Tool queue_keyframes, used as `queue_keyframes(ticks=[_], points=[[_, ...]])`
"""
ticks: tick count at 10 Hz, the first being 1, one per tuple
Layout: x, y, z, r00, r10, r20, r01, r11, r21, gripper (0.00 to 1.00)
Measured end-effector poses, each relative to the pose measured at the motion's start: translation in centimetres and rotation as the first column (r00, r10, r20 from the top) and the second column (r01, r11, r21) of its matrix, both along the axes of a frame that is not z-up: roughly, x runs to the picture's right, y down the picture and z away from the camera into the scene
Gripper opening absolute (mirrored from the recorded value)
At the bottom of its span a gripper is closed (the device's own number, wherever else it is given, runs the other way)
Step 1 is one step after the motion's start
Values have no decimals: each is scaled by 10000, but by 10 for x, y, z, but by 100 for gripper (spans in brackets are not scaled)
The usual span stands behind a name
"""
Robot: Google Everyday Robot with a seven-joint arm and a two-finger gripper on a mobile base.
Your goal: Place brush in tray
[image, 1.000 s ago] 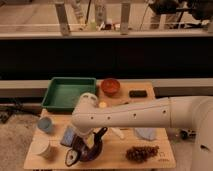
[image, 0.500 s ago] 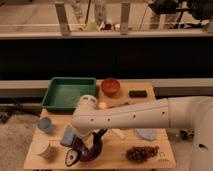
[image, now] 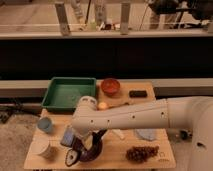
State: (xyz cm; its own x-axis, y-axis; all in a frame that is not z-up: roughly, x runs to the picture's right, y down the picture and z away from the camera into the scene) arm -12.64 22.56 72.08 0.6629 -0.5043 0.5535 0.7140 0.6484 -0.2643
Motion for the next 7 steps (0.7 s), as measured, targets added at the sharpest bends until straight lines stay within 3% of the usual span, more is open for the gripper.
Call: queue_keyframes(ticks=[7], points=[[9,8,5,9989,467,16,-466,9983,-348,80]])
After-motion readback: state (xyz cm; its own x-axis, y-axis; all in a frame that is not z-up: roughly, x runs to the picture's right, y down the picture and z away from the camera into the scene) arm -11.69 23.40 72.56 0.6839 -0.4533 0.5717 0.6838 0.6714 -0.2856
